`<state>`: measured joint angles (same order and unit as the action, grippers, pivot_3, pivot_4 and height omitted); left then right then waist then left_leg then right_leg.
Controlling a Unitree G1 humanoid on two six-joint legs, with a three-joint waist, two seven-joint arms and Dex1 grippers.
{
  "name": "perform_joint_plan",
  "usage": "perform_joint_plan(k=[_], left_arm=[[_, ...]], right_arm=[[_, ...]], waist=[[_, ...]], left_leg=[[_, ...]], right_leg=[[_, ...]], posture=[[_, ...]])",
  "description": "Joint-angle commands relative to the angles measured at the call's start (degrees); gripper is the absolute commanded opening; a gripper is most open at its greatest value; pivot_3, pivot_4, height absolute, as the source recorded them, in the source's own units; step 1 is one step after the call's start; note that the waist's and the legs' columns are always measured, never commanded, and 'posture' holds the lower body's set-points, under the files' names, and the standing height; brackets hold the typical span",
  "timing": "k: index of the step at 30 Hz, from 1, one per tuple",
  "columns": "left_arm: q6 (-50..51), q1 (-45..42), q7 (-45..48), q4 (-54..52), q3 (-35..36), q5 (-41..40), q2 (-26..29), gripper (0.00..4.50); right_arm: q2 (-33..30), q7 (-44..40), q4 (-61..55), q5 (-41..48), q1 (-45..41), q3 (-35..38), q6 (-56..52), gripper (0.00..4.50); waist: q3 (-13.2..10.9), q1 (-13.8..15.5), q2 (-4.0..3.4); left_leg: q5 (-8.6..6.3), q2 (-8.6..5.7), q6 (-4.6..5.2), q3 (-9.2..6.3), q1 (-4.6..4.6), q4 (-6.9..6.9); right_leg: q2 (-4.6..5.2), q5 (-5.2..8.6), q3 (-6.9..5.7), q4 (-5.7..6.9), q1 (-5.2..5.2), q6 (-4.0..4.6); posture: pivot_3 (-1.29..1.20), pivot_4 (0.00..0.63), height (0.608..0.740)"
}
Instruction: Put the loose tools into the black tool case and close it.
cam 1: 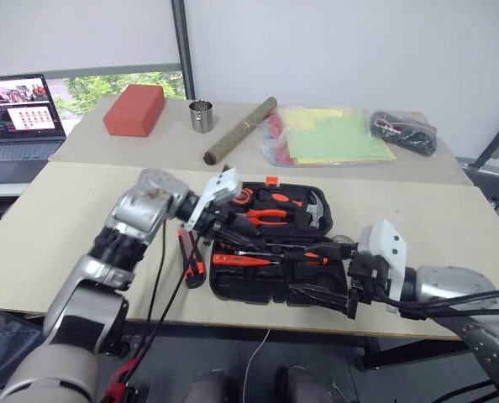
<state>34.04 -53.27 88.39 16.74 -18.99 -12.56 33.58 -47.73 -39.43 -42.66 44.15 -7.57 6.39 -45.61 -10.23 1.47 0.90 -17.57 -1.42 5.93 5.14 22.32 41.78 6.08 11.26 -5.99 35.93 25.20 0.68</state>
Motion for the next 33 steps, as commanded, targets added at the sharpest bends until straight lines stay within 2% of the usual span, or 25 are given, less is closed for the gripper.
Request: perform_joint_plan(k=[1,3,4,6,11,15,22,25,28,33], left_arm=[[-5.06,1.32,1.01,-2.60,0.31,1.18,2.96,1.06],[-6.94,1.51,0.23,-2.54,-0.25,2.41,3.05,0.33],[-7.76,1.40,-0.23,-2.26,-0.36,2.86,2.82,0.33],[-8.81,0.91,-1.04,-1.34,-0.43,3.55,2.17,0.65],[-11.45,0.93,-0.52,-0.57,-1.48,5.38,2.32,2.36],[-11.48,1.85,1.12,-1.62,-1.78,5.35,3.28,2.36],[-12.84,2.50,-1.78,-0.01,-3.50,8.43,1.71,2.36],[-14.33,2.88,-2.33,0.43,-4.46,9.78,1.37,1.71],[-13.90,3.00,-1.10,-0.26,-4.97,9.45,1.37,0.55],[-13.01,2.18,-0.28,-0.50,-4.99,8.99,0.96,0.49]], right_arm=[[-0.64,-0.15,-1.55,1.25,-0.06,2.51,0.53,4.50],[-0.65,-0.21,-1.40,1.22,-0.04,2.65,0.54,4.50],[-0.61,-0.22,-1.32,1.18,-0.07,2.65,0.53,4.50],[-0.50,-0.17,-1.25,1.09,-0.16,2.54,0.52,4.50],[-0.11,0.17,-1.32,0.95,-0.11,2.10,0.55,4.50],[-0.14,0.20,-1.51,0.83,0.42,2.12,0.63,4.50],[-0.02,0.39,-1.49,0.86,0.25,2.00,0.67,4.50],[0.02,0.50,-1.49,0.90,0.04,1.94,0.63,4.50],[0.10,0.63,-1.37,1.07,-0.01,2.14,0.57,4.50],[0.31,0.95,-1.34,1.28,0.06,2.28,0.55,4.50]], waist=[[0.00,0.05,0.00],[0.00,0.37,0.00],[0.00,0.54,0.00],[0.00,0.73,0.00],[0.00,0.60,0.00],[0.00,0.56,0.00],[0.00,0.69,0.00],[0.00,0.65,0.00],[0.00,0.60,0.00],[0.01,0.64,-0.01]], left_leg=[[0.00,0.00,0.00,-0.01,0.01,0.00],[0.00,-0.04,0.00,-0.01,0.02,0.00],[0.00,-0.06,0.00,-0.02,0.02,0.00],[0.00,-0.08,0.00,-0.02,0.02,0.00],[0.00,-0.09,0.00,0.00,0.02,0.00],[0.00,-0.08,0.00,0.01,0.01,0.00],[0.00,-0.08,0.00,0.01,0.02,0.00],[0.00,-0.08,0.01,0.02,0.02,0.00],[0.00,-0.08,0.01,0.01,0.01,0.00],[0.00,-0.07,0.01,0.01,-0.01,0.00]], right_leg=[[0.00,-0.01,-0.01,0.00,0.01,0.01],[0.05,-0.01,-0.03,-0.01,0.00,0.00],[0.07,-0.02,-0.03,-0.02,-0.01,-0.01],[0.09,-0.03,-0.03,-0.05,-0.03,-0.04],[0.04,-0.04,-0.02,-0.04,-0.01,-0.05],[0.01,-0.04,-0.02,-0.03,-0.02,-0.05],[0.03,-0.04,-0.02,-0.04,-0.02,-0.05],[0.02,-0.04,-0.01,-0.03,-0.02,-0.06],[0.01,-0.04,-0.01,-0.03,-0.02,-0.05],[0.04,-0.04,0.00,-0.02,-0.04,-0.05]], posture=[[0.00,0.150,0.736],[0.00,0.150,0.736],[0.00,0.150,0.736],[0.00,0.150,0.736],[0.00,0.150,0.736],[0.00,0.150,0.736],[0.00,0.150,0.736],[0.00,0.150,0.736],[0.00,0.150,0.736],[0.00,0.150,0.736]])
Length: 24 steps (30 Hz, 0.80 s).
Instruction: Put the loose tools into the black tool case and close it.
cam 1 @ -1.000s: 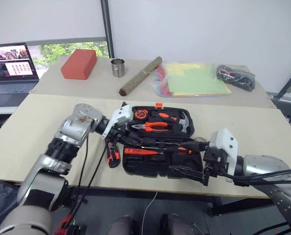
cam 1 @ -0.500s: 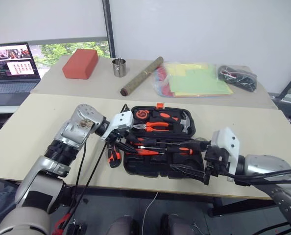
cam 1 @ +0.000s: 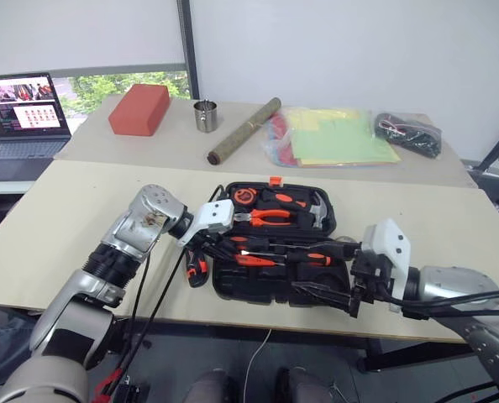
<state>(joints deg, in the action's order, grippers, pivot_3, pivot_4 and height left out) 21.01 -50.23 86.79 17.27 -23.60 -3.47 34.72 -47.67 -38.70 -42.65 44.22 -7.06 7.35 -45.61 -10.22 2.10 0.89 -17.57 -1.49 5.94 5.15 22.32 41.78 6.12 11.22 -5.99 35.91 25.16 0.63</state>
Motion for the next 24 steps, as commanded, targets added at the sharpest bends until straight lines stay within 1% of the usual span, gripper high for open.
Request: perform_joint_plan(k=[1,10,12,13,17,18,20,21,23,24], left_arm=[[0.18,-1.18,1.17,-0.78,-0.30,-0.15,-0.49,0.49],[0.30,-1.52,0.45,0.81,-0.72,0.65,-2.21,0.49],[0.42,-1.54,0.21,1.12,-0.55,0.82,-2.10,1.48],[0.48,-1.64,0.43,1.17,-0.36,0.72,-1.84,1.76],[0.30,-2.07,1.22,1.23,0.79,0.30,-0.95,3.26],[0.79,-2.26,1.47,1.17,1.26,-0.13,-0.83,3.49],[3.88,-2.65,3.01,-0.03,3.25,-3.16,-0.76,3.49],[5.68,-2.78,3.41,-0.61,4.17,-4.66,-0.86,3.31],[8.09,-2.53,3.66,-1.56,5.96,-7.39,-1.23,2.74],[9.58,-2.31,3.52,-1.81,6.58,-8.38,-1.39,2.24]], right_arm=[[0.29,0.27,-1.35,1.22,-0.42,1.33,0.57,4.50],[0.74,0.61,-1.16,0.72,-0.54,1.03,0.80,4.50],[0.78,0.68,-1.20,0.66,-0.47,1.03,0.79,4.50],[0.78,0.68,-1.22,0.68,-0.39,1.09,0.77,4.50],[0.77,0.54,-1.29,0.78,-0.11,1.25,0.73,4.50],[0.75,0.49,-1.26,0.79,-0.10,1.24,0.73,4.50],[0.77,0.36,-1.09,0.74,-0.16,1.12,0.79,4.50],[0.79,0.29,-0.98,0.71,-0.22,1.06,0.82,4.50],[0.85,0.21,-0.81,0.61,-0.37,0.89,0.88,4.50],[0.88,0.16,-0.72,0.57,-0.47,0.82,0.90,4.50]], waist=[[0.00,0.00,0.00],[0.00,0.05,0.00],[0.00,0.05,0.00],[0.00,0.04,0.00],[0.00,-0.01,0.00],[0.00,0.00,0.00],[0.00,0.02,0.00],[0.00,0.00,0.00],[0.00,-0.01,0.00],[0.00,-0.01,0.00]], left_leg=[[0.00,0.00,0.00,0.00,0.00,0.00],[0.00,0.00,0.01,0.00,0.01,0.00],[0.00,-0.01,0.01,0.00,0.01,0.00],[0.00,-0.01,0.01,0.00,0.01,0.00],[0.00,0.00,0.01,0.00,0.02,0.00],[0.00,0.00,0.01,0.00,0.02,0.00],[0.00,0.00,0.01,0.00,0.02,0.00],[0.00,0.00,0.01,-0.01,0.03,0.01],[0.00,0.00,0.01,0.00,0.02,0.01],[0.00,0.00,0.01,-0.02,0.02,0.01]], right_leg=[[0.00,0.00,0.00,0.00,0.00,0.00],[-0.01,0.00,-0.01,0.00,0.00,0.00],[-0.01,0.00,-0.01,-0.01,0.00,0.00],[-0.01,0.00,-0.01,0.00,0.00,0.00],[-0.03,0.00,-0.01,0.00,0.02,0.00],[-0.03,0.00,-0.01,0.00,0.02,0.00],[-0.02,0.00,-0.01,0.01,0.02,0.00],[-0.01,0.00,-0.01,0.01,0.02,0.00],[-0.01,0.00,0.00,0.01,0.02,-0.01],[-0.01,0.00,0.00,0.01,0.02,-0.01]], posture=[[0.00,0.150,0.736],[0.00,0.150,0.736],[0.00,0.150,0.736],[0.00,0.150,0.736],[0.00,0.150,0.736],[0.00,0.150,0.736],[0.00,0.150,0.736],[0.00,0.150,0.736],[0.00,0.150,0.736],[0.00,0.150,0.736]])
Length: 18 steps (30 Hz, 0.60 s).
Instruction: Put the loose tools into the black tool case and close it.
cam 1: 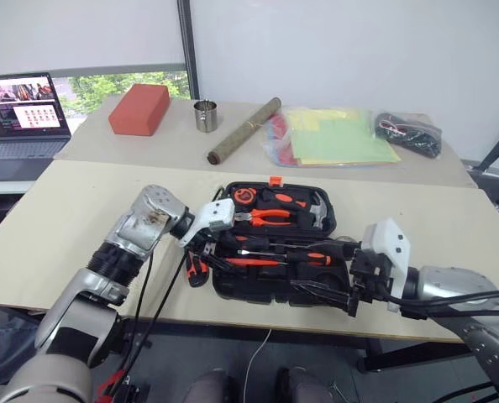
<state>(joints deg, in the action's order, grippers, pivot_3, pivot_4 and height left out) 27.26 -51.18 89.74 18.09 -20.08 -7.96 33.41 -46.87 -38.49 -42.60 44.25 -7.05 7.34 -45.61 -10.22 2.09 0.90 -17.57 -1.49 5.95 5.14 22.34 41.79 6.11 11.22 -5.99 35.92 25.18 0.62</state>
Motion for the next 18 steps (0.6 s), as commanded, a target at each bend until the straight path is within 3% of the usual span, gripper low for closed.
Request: perform_joint_plan(k=[1,4,5,6,8,18], left_arm=[[4.58,-0.90,0.01,-2.58,3.54,-4.58,-0.35,1.90],[6.37,1.02,-2.33,-2.06,4.16,-5.60,-1.72,0.90],[6.22,2.00,-3.16,-1.72,4.34,-5.91,-2.50,0.85],[5.28,3.32,-4.28,-0.88,4.29,-5.69,-3.52,0.29],[3.26,5.09,-6.13,0.69,3.83,-4.94,-5.03,0.02],[4.99,5.30,-8.96,2.40,5.33,-7.24,-9.00,0.02]], right_arm=[[0.10,-0.11,-0.69,0.52,-0.55,0.80,0.92,4.50],[0.19,-0.22,-0.50,0.30,-0.70,0.52,1.04,4.50],[0.25,-0.22,-0.41,0.13,-0.81,0.33,1.11,4.50],[0.25,-0.26,-0.41,-0.21,-0.93,0.01,1.27,4.50],[0.18,-0.38,-0.39,-0.55,-1.28,-0.41,1.36,4.50],[-0.15,-0.85,-0.20,0.05,-1.82,-0.88,0.77,4.50]], waist=[[0.00,0.00,0.00],[0.00,0.01,0.00],[0.00,0.01,0.00],[0.00,-0.01,0.00],[0.01,-0.02,-0.01],[0.03,0.09,-0.02]], left_leg=[[0.00,0.00,0.00,0.00,0.00,0.00],[0.00,0.00,0.00,0.00,0.00,0.00],[0.00,0.00,0.00,0.00,0.00,0.00],[0.00,-0.01,0.00,0.01,-0.01,0.00],[0.00,-0.01,0.00,0.03,-0.04,0.00],[0.00,-0.02,0.00,0.02,-0.08,0.01]], right_leg=[[0.00,0.00,-0.01,0.00,0.00,0.00],[-0.01,0.00,-0.01,0.00,-0.01,0.00],[-0.01,0.00,-0.01,0.00,-0.01,0.00],[-0.02,0.00,-0.01,0.00,-0.02,0.00],[-0.02,0.00,0.01,0.01,-0.03,0.00],[0.07,-0.05,0.02,-0.01,-0.10,-0.05]], posture=[[0.00,0.150,0.736],[0.00,0.150,0.736],[0.00,0.150,0.736],[0.00,0.150,0.736],[0.00,0.150,0.736],[0.00,0.150,0.736]])
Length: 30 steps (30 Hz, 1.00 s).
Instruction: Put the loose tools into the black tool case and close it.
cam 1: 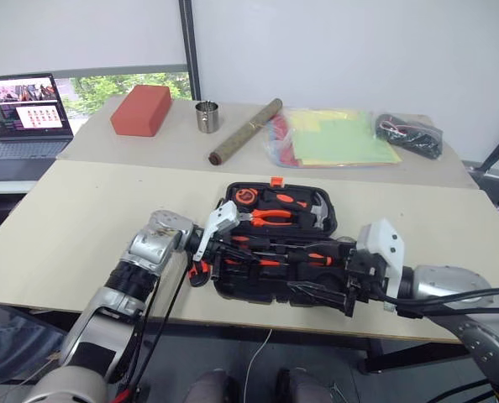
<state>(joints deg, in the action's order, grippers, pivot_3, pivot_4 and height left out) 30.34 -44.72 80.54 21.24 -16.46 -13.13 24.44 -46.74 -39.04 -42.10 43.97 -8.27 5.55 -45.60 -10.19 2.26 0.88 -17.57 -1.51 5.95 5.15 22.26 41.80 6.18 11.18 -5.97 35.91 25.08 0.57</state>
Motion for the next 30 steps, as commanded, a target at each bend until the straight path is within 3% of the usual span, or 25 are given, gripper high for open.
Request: perform_joint_plan(k=[1,14,22,30], left_arm=[[2.40,-1.17,0.53,-1.02,1.85,-2.53,0.19,0.02],[-0.48,-3.03,-2.29,6.31,0.92,-0.29,-1.56,0.02],[-4.41,1.57,0.64,2.29,-2.41,2.57,2.33,0.02],[-8.43,2.37,-1.60,3.26,-2.02,3.83,2.26,0.02]], right_arm=[[-0.30,-0.33,-0.68,0.31,-0.58,0.87,0.73,4.50],[0.00,-0.19,-0.46,-0.25,-0.62,-0.11,0.88,4.50],[-0.18,-0.11,-0.83,-0.04,0.00,0.40,0.82,4.50],[0.13,-0.21,-0.57,0.11,-0.20,0.22,1.00,4.50]], waist=[[0.00,-0.14,0.00],[0.00,-0.10,0.00],[0.02,-0.65,-0.03],[0.12,-0.88,-0.12]], left_leg=[[0.00,0.00,0.00,0.00,0.01,0.00],[0.00,-0.01,0.00,0.00,0.03,-0.01],[-0.01,0.02,-0.01,0.01,-0.04,-0.02],[-0.01,0.03,-0.03,0.02,-0.21,-0.02]], right_leg=[[-0.01,0.00,0.01,0.01,0.02,0.00],[-0.02,-0.01,0.00,0.01,0.05,0.01],[-0.03,-0.01,0.03,0.03,0.04,0.02],[0.04,-0.02,0.05,0.01,-0.10,0.03]], posture=[[0.00,0.150,0.736],[0.00,0.150,0.736],[0.00,0.150,0.736],[0.00,0.150,0.736]])
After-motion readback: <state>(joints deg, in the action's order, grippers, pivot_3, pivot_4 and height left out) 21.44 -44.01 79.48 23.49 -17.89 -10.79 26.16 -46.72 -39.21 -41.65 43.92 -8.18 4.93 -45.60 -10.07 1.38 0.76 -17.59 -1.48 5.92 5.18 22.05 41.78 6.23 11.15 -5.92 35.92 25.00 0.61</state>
